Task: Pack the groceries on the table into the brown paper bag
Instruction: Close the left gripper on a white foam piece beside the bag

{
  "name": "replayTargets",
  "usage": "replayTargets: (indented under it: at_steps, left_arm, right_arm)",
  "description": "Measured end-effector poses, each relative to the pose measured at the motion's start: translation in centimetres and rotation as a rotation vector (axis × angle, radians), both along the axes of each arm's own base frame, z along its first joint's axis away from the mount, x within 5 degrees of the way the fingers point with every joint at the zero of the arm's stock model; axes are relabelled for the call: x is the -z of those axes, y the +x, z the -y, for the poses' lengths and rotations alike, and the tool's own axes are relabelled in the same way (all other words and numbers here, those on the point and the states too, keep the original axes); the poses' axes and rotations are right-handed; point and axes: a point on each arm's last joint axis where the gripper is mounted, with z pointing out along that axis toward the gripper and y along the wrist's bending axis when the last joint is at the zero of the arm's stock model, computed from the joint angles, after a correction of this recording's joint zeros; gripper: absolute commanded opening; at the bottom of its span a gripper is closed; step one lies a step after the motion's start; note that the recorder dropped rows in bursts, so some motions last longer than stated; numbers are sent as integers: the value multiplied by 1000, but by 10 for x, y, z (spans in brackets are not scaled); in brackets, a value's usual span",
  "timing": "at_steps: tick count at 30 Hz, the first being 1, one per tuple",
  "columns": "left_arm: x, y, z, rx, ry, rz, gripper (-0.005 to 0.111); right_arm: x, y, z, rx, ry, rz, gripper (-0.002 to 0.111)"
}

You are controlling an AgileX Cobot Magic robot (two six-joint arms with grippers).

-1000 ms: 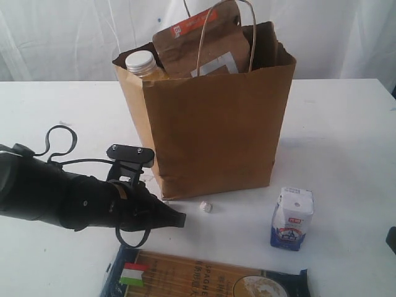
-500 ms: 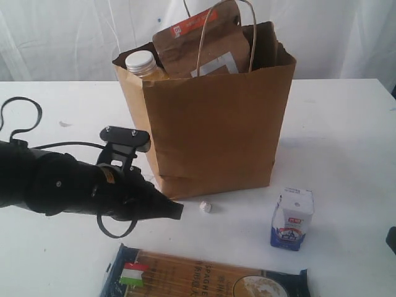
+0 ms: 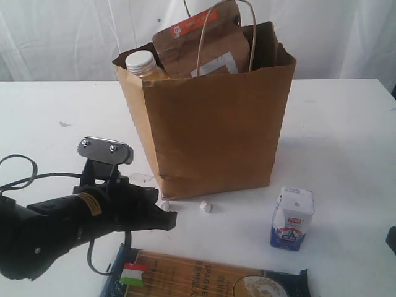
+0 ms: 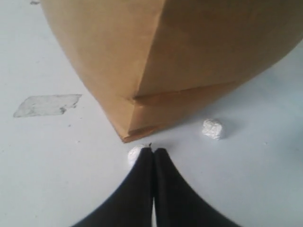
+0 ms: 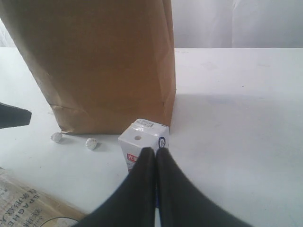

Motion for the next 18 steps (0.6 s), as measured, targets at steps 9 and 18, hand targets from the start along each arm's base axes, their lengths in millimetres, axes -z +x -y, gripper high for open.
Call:
replayTargets:
  at_steps: [9,18]
  left_arm:
    - [22,1,5,11,39,-10,0]
    - [35,4,7,-11,39,-25,41]
  right_arm:
    - [0,0,0,0,0,0,0]
    - [0,0,0,0,0,0,0]
